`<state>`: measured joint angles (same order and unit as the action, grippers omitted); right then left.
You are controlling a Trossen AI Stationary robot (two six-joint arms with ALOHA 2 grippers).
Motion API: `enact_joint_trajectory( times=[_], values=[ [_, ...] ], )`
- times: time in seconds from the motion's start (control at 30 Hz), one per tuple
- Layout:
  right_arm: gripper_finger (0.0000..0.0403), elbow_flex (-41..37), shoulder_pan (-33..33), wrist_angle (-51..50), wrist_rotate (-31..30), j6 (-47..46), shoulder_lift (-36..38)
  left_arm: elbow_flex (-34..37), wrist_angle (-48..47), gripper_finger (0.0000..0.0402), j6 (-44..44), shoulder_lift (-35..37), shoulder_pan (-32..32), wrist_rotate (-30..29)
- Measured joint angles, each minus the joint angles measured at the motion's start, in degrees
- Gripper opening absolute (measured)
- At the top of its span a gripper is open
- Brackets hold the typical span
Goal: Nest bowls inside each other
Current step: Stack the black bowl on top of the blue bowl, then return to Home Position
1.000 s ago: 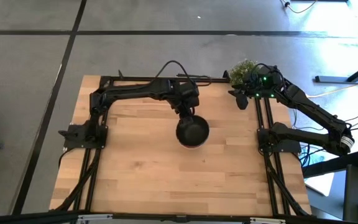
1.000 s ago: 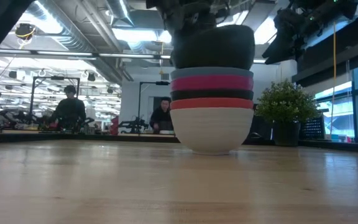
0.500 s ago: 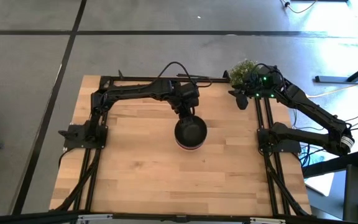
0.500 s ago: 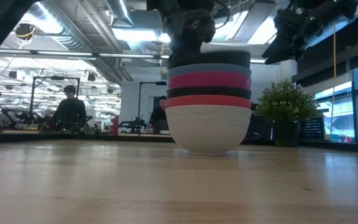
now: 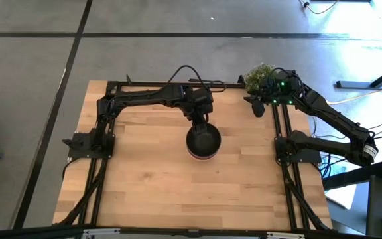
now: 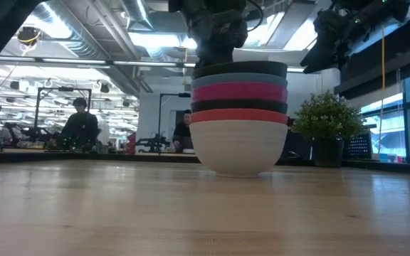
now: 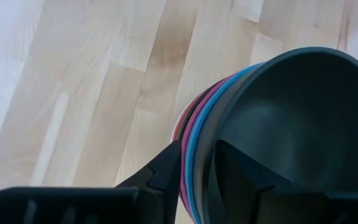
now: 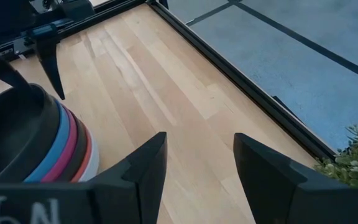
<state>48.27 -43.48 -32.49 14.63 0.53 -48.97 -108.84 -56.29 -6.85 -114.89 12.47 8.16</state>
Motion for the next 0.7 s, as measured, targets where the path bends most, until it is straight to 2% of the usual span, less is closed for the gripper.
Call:
enact_joint_trajectory(
  times=[0.33,0.5,0.7],
  values=[
    [0.0186,0.0,0.0,0.0,0.0,0.4,0.0,-2.0,0.3,0.0093,1.0,1.7,-0.1,1.6],
    [0.0186,0.0,0.0,-0.3,0.0,0.4,0.0,-7.3,-0.9,0.0093,3.0,1.7,-0.1,0.0],
    [0.0186,0.0,0.0,-0.6,0.0,0.2,0.0,-18.9,-5.3,0.0093,7.5,1.7,0.7,-5.7]
  ],
)
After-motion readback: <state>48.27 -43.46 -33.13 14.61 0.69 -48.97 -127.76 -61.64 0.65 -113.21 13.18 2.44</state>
